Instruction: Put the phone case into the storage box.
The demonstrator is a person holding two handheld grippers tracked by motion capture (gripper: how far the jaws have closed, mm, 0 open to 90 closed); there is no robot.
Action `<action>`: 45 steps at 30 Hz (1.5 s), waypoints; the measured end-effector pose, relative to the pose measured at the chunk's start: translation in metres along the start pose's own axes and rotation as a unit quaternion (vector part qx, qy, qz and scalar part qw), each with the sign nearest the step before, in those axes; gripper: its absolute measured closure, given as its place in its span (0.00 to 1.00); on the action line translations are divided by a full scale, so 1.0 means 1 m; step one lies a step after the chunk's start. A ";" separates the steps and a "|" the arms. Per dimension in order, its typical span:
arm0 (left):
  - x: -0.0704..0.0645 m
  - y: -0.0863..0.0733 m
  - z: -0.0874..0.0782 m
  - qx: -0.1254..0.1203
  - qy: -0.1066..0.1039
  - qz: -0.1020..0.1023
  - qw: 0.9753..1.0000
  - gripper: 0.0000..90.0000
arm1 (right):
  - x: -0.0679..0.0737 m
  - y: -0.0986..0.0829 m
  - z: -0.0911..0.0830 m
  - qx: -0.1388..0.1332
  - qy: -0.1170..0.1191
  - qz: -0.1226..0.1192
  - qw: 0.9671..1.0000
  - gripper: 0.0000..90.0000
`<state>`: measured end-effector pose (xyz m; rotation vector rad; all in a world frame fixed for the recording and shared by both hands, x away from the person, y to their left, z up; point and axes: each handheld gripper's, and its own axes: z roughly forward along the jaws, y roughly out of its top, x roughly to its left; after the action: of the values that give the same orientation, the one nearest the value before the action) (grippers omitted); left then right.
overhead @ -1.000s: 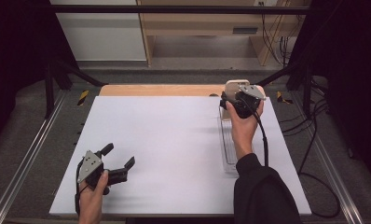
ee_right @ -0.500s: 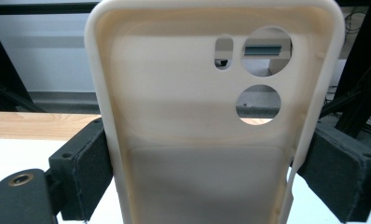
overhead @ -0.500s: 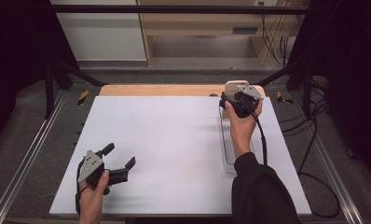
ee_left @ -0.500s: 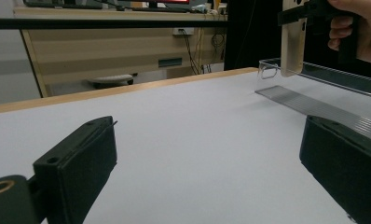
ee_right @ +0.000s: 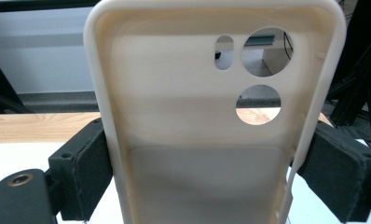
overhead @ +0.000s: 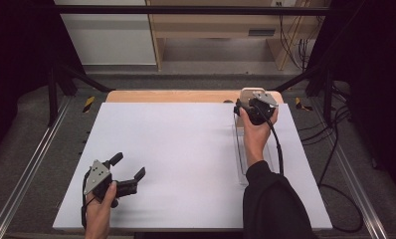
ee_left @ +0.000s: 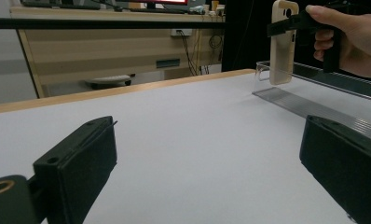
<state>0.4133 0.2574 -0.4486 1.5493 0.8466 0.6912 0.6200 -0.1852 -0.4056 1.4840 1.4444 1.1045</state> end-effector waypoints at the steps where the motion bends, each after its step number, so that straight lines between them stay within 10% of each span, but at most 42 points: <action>1: 0.000 0.000 0.000 0.000 -0.001 0.001 1.000 0.04 | 0.000 -0.001 0.001 0.002 -0.002 0.001 1.000 0.12; 45: -0.001 0.000 0.000 0.001 -0.008 -0.002 1.000 0.04 | 0.000 -0.009 0.009 0.014 -0.008 -0.026 1.000 0.12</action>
<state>0.4127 0.2565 -0.4482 1.5522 0.8386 0.6744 0.6253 -0.1841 -0.4173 1.4626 1.4849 1.0422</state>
